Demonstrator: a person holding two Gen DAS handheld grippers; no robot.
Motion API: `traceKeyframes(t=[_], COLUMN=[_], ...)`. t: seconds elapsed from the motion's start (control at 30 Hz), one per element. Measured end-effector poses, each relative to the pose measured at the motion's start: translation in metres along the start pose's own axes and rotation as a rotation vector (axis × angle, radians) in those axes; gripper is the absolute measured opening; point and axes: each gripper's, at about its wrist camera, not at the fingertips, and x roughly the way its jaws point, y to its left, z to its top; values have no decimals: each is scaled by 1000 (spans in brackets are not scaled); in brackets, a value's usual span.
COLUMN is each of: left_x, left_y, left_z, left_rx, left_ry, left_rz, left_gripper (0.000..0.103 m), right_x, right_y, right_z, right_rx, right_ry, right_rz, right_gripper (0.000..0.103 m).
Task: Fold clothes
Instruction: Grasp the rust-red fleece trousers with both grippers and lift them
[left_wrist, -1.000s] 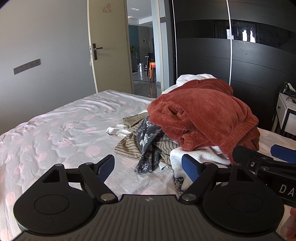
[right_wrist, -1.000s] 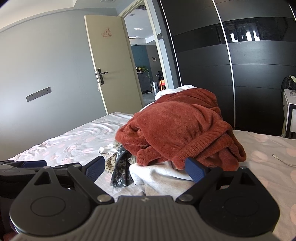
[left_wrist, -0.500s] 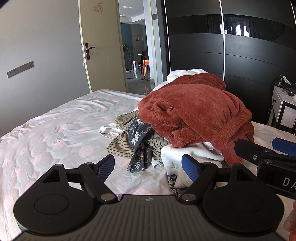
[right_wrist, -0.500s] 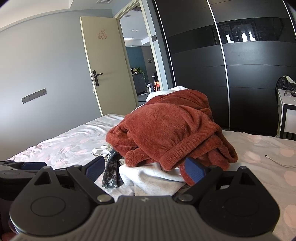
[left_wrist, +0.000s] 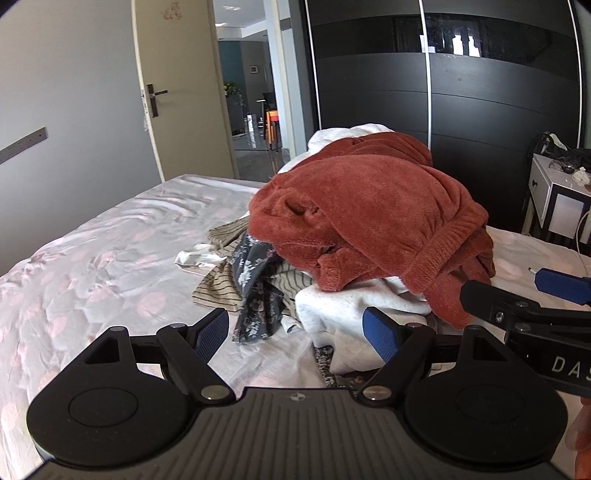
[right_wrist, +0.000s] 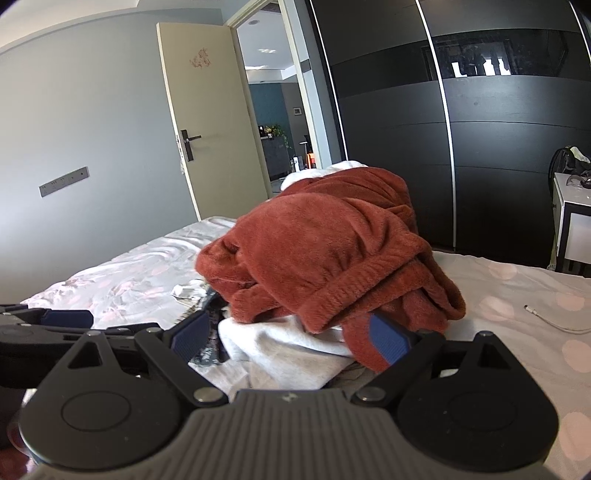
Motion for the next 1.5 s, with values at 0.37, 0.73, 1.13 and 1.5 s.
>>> traceKeyframes(t=[0.37, 0.73, 1.13, 1.5], left_x=[54, 120, 166, 98], left_y=[-28, -37, -34, 38], left_z=[22, 63, 84, 102], left_rx=[58, 21, -40, -112], left_ry=[68, 88, 165, 29], left_rz=[-100, -148, -215, -137], left_gripper=[79, 79, 29, 3], right_x=[37, 109, 183, 138], right_y=[-59, -100, -92, 8], right_z=[7, 32, 79, 89], right_rx=[26, -31, -95, -169], right_ry=[31, 88, 175, 135], right_rz=[-120, -181, -74, 225], right_gripper=[93, 94, 64, 28])
